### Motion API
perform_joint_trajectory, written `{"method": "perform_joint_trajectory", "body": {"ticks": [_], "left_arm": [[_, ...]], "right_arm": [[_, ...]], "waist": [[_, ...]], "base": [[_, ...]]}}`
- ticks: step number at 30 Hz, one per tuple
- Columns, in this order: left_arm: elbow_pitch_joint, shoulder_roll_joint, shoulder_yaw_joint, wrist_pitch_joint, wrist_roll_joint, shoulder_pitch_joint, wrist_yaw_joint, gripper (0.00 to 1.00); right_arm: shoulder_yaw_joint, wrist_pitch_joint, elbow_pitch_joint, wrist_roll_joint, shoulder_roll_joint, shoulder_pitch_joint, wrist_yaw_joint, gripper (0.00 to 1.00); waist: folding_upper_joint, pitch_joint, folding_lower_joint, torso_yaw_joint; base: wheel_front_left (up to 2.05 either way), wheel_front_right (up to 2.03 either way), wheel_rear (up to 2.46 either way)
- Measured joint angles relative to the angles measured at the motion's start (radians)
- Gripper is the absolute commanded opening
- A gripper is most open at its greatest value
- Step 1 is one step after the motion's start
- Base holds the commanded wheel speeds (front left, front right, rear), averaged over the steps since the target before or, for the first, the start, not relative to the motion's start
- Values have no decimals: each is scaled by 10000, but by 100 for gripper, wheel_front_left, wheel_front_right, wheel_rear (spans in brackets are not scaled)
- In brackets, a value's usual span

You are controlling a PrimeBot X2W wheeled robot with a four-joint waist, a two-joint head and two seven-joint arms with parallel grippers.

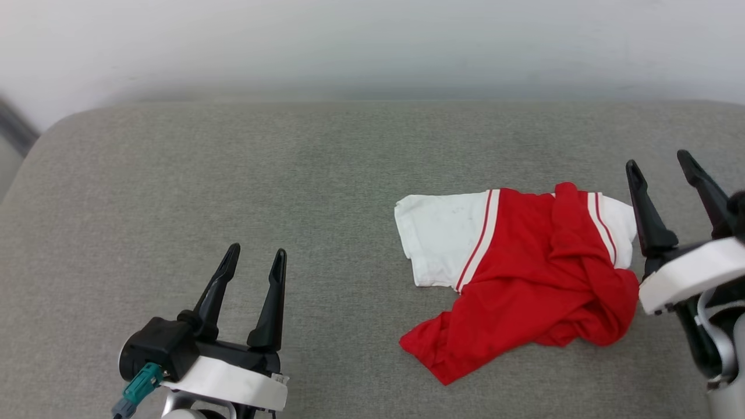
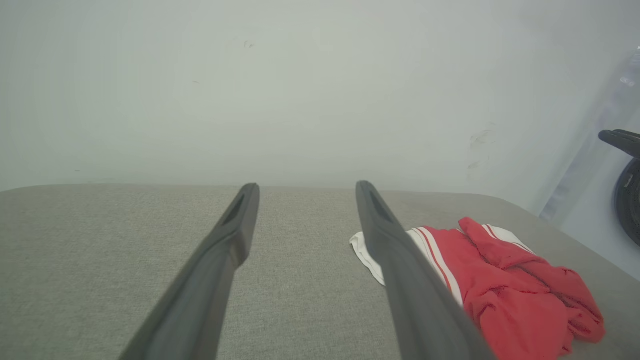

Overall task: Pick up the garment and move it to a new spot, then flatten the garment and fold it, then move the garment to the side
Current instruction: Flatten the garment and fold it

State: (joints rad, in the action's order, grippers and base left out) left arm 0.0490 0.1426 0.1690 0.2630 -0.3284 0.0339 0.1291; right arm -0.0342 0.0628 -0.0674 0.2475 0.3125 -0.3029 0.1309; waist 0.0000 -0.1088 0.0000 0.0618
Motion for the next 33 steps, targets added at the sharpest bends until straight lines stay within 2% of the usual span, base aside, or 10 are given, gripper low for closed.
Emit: {"method": "perform_joint_trajectory", "body": {"ticks": [5, 9, 12, 15, 18, 20, 25, 29, 33], "left_arm": [[-420, -98, -125, 0, -134, -93, 0, 100], [-571, -4, 2, 0, -403, -71, 0, 100], [-698, 364, 453, -115, -656, 342, 0, 100], [-803, 917, 961, -744, -991, 1196, 0, 100], [-934, 1509, 1340, -1875, -1208, 2201, 0, 100], [-1083, 2000, 1831, -3012, -1557, 3134, 0, 100], [-1722, 2846, 2880, -6061, -3139, 5471, 0, 100], [-2370, 3308, 3536, -8280, -3870, 7175, 2, 100], [-3198, 3262, 3785, -10025, -4870, 8346, 0, 100]], "right_arm": [[685, -1327, 585, -596, -1216, 871, 0, 100], [748, -1802, 982, -1097, -1726, 1318, 0, 100], [779, -1912, 1195, -1239, -1906, 1375, 0, 100], [918, -2002, 1396, -1321, -2073, 1359, 0, 100], [1083, -2065, 1521, -1432, -2203, 1323, 0, 100], [1212, -2119, 1590, -1463, -2291, 1244, 0, 100], [1331, -2215, 1630, -1521, -2437, 1199, 0, 100], [1496, -2309, 1567, -1609, -2516, 1015, 0, 100], [1574, -2426, 1453, -1651, -2577, 835, 0, 100]], "waist": [[0, 10, 0, -349], [0, -119, 0, -562], [0, -314, 0, -720], [0, -560, 0, -898], [0, -848, 0, -1103], [0, -1070, 0, -1243], [0, -1628, 1, -1567], [0, -2017, 0, -1855], [0, -2386, 1, -2142]], "base": [[0, 0, 0], [0, 0, 0], [0, 0, 0], [0, 0, 0], [0, 0, 0], [0, 0, 0], [0, 0, 0], [0, 0, 0], [0, 0, 0]]}}
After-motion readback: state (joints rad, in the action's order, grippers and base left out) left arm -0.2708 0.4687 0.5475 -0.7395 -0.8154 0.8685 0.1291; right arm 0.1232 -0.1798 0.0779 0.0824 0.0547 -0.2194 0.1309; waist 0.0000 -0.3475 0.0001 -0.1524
